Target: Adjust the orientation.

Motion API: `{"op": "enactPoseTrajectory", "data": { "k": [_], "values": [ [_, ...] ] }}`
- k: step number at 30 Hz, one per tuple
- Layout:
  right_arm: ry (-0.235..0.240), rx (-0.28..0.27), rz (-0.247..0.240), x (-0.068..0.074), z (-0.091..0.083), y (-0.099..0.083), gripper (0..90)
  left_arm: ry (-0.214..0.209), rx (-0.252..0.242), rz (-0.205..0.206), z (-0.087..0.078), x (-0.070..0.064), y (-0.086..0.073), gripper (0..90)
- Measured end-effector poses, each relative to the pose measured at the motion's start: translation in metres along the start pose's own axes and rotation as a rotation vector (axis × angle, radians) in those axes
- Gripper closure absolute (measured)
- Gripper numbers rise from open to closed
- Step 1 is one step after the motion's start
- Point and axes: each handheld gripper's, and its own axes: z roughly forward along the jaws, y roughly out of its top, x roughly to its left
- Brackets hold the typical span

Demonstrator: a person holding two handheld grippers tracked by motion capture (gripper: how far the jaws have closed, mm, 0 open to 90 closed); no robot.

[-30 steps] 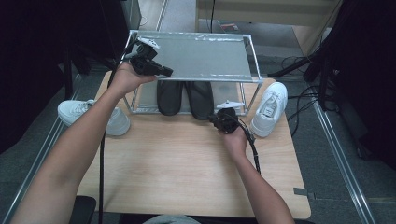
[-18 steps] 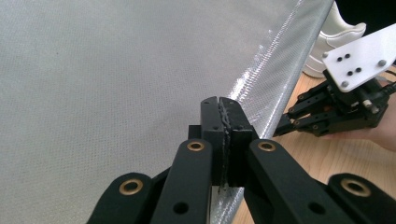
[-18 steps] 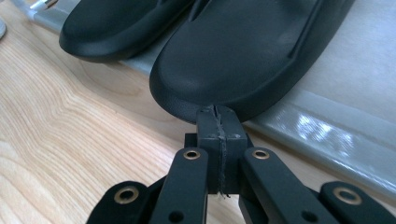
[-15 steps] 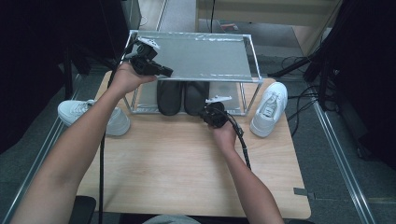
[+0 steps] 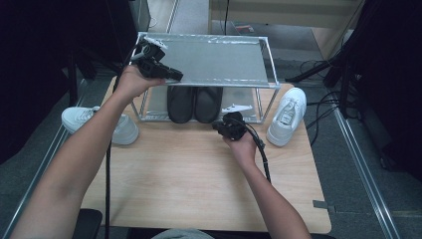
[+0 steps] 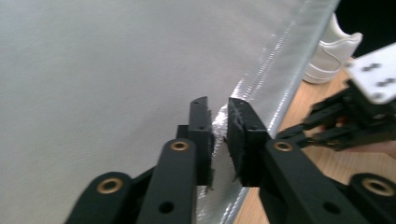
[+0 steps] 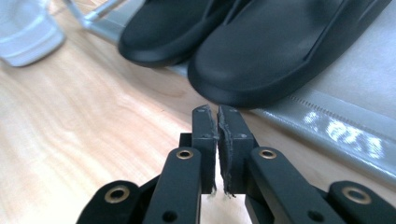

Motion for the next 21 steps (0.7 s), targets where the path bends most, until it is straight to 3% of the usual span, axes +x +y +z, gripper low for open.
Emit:
{"op": "enactPoseTrajectory", "data": {
  "k": [5, 10, 16, 19, 21],
  "values": [
    [0.027, -0.039, -0.017, 0.001, -0.026, -0.006, 78.8, 0.002, -0.024, -0.015, -0.018, 0.0, 0.002, 66.4],
    [0.034, -0.03, -0.053, 0.002, -0.047, -0.016, 71.5, 0.001, -0.027, -0.017, -0.033, -0.004, -0.001, 58.0],
    [0.064, -0.049, -0.09, 0.003, -0.07, -0.031, 63.9, 0.016, -0.023, -0.007, -0.055, -0.012, -0.014, 52.8],
    [0.072, -0.052, -0.08, 0.003, -0.076, -0.037, 63.1, 0.007, -0.039, -0.013, -0.066, -0.019, -0.023, 50.9],
    [0.084, -0.037, -0.065, 0.001, -0.085, -0.042, 57.8, 0.014, -0.048, -0.007, -0.075, -0.024, -0.03, 48.8]
  ]
}}
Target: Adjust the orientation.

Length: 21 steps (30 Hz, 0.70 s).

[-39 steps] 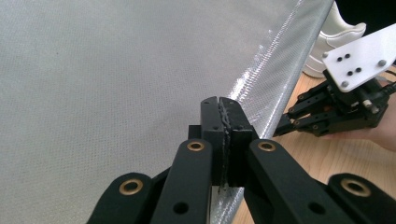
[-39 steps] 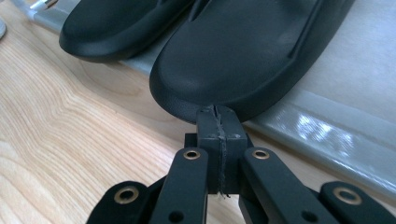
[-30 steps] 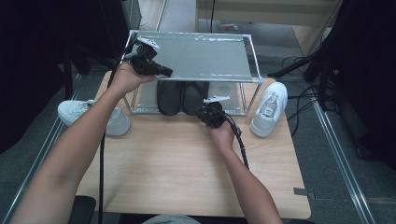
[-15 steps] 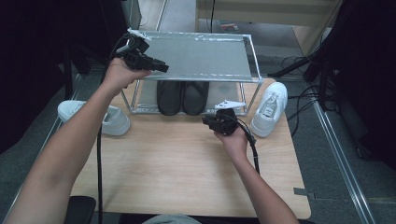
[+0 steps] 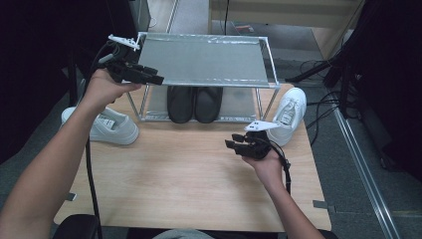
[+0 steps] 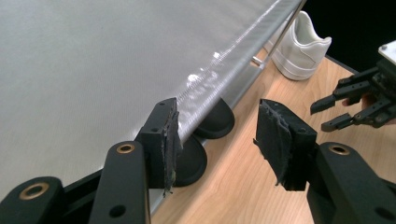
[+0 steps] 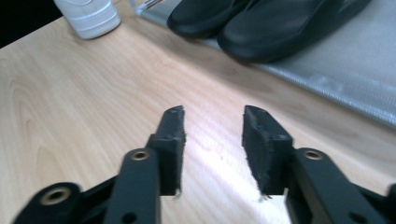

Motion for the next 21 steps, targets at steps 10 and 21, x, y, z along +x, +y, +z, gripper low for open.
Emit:
{"op": "enactPoseTrajectory", "data": {
  "k": [10, 21],
  "values": [
    [0.004, -0.002, 0.021, -0.001, -0.025, -0.008, 54.1, 0.003, -0.012, -0.021, -0.031, -0.021, -0.034, 45.3],
    [0.034, 0.014, 0.036, -0.003, -0.022, -0.011, 53.3, 0.006, -0.003, -0.09, -0.028, -0.029, -0.085, 43.3]
  ]
}}
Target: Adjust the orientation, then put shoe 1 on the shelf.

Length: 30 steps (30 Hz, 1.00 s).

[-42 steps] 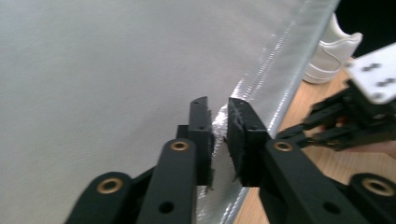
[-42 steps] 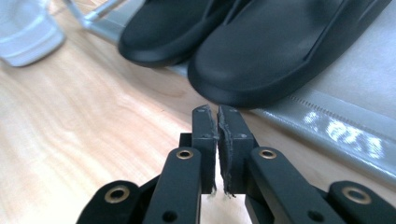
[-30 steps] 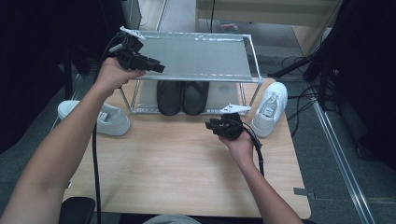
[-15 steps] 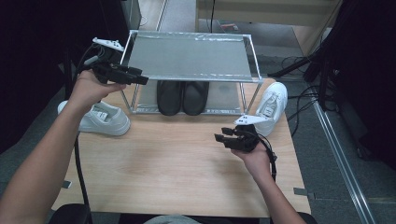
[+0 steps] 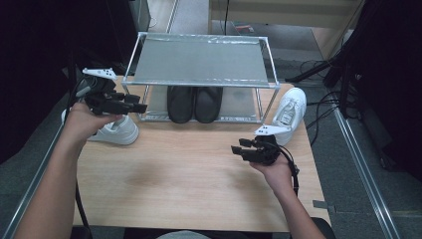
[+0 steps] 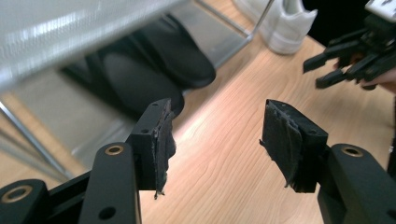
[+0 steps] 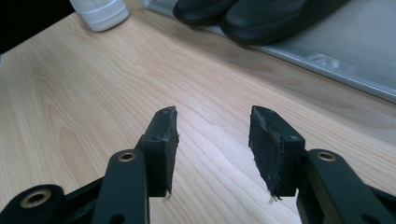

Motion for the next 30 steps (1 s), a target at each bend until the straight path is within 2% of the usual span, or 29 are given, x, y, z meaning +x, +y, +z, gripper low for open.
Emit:
{"op": "enactPoseTrajectory", "data": {
  "k": [3, 7, 9, 12, 15, 20, 25, 30],
  "values": [
    [0.017, -0.006, 0.01, 0.001, 0.005, 0.003, 53.2, 0.017, 0.008, -0.01, 0.004, 0.002, -0.015, 43.3],
    [0.023, 0.013, -0.02, 0.002, 0.013, 0.005, 53.2, 0.036, -0.009, -0.033, 0.005, 0.006, -0.033, 43.4],
    [0.024, 0.018, -0.023, 0.002, 0.015, 0.006, 53.2, 0.029, -0.02, -0.051, 0.005, 0.01, -0.041, 43.7],
    [0.025, 0.016, -0.028, 0.002, 0.017, 0.008, 53.2, 0.062, 0.004, -0.048, 0.005, 0.011, -0.048, 43.7],
    [0.021, 0.016, -0.033, 0.001, 0.018, 0.009, 53.2, 0.067, -0.011, -0.067, 0.003, 0.014, -0.057, 43.8],
    [0.011, 0.017, -0.046, 0.001, 0.018, 0.009, 53.1, 0.092, 0.012, -0.085, 0.005, 0.02, -0.07, 43.9],
    [0.005, 0.018, -0.047, 0.0, 0.016, 0.009, 53.2, 0.108, 0.021, -0.098, 0.007, 0.028, -0.075, 43.9],
    [0.002, 0.021, -0.047, 0.0, 0.016, 0.008, 53.2, 0.122, 0.027, -0.129, 0.011, 0.039, -0.082, 44.1]
  ]
}}
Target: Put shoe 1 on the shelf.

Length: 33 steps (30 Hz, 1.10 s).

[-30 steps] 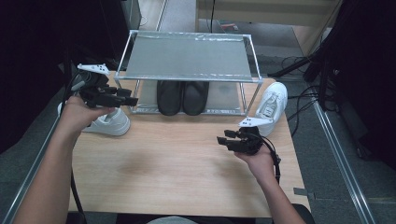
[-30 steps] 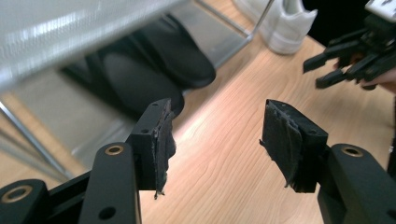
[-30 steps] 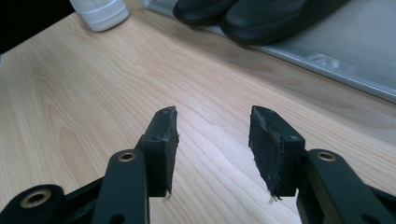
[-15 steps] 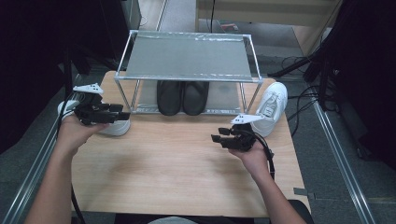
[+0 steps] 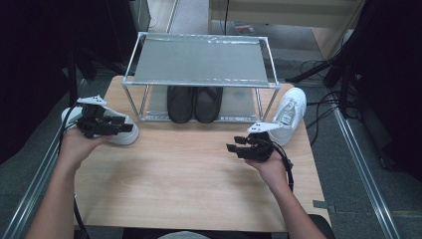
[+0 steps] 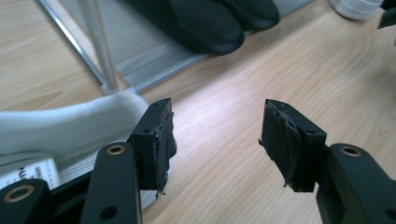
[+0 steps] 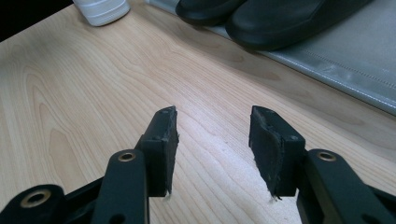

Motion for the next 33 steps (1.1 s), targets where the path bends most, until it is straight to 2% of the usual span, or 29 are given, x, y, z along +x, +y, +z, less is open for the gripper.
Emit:
{"op": "enactPoseTrajectory", "data": {
  "k": [2, 5, 7, 11, 14, 22, 24, 26, 28, 30, 33],
  "values": [
    [-0.003, 0.0, -0.003, 0.0, 0.0, -0.001, 53.1, 0.005, 0.006, -0.007, 0.002, 0.005, -0.002, 44.2],
    [-0.007, 0.004, -0.002, 0.001, -0.001, -0.002, 53.1, -0.016, -0.025, -0.024, 0.002, 0.012, -0.005, 46.4],
    [-0.01, 0.008, -0.001, 0.001, -0.002, -0.003, 53.1, 0.012, -0.022, -0.021, 0.001, 0.014, -0.004, 46.2],
    [-0.015, 0.01, 0.003, 0.002, -0.002, -0.004, 53.0, 0.032, 0.037, -0.04, 0.006, 0.021, -0.005, 46.1],
    [-0.023, 0.014, 0.002, 0.002, -0.004, -0.006, 53.1, 0.043, 0.068, -0.055, 0.016, 0.027, -0.008, 46.9],
    [-0.039, 0.017, 0.0, 0.003, -0.009, -0.011, 53.0, 0.027, 0.129, -0.051, 0.042, 0.036, -0.016, 56.8],
    [-0.044, 0.016, 0.0, 0.003, -0.009, -0.012, 52.9, 0.05, 0.132, -0.029, 0.045, 0.035, -0.016, 58.3],
    [-0.045, 0.018, 0.001, 0.003, -0.01, -0.013, 52.9, 0.042, 0.113, -0.041, 0.045, 0.037, -0.016, 61.9],
    [-0.049, 0.022, 0.002, 0.003, -0.01, -0.014, 52.9, 0.011, 0.106, -0.034, 0.045, 0.038, -0.017, 68.8],
    [-0.053, 0.021, 0.001, 0.003, -0.011, -0.014, 52.8, 0.007, 0.098, -0.022, 0.046, 0.037, -0.017, 73.0],
    [-0.057, 0.026, -0.001, 0.003, -0.011, -0.015, 52.7, 0.011, 0.098, -0.019, 0.045, 0.036, -0.017, 74.9]
  ]
}}
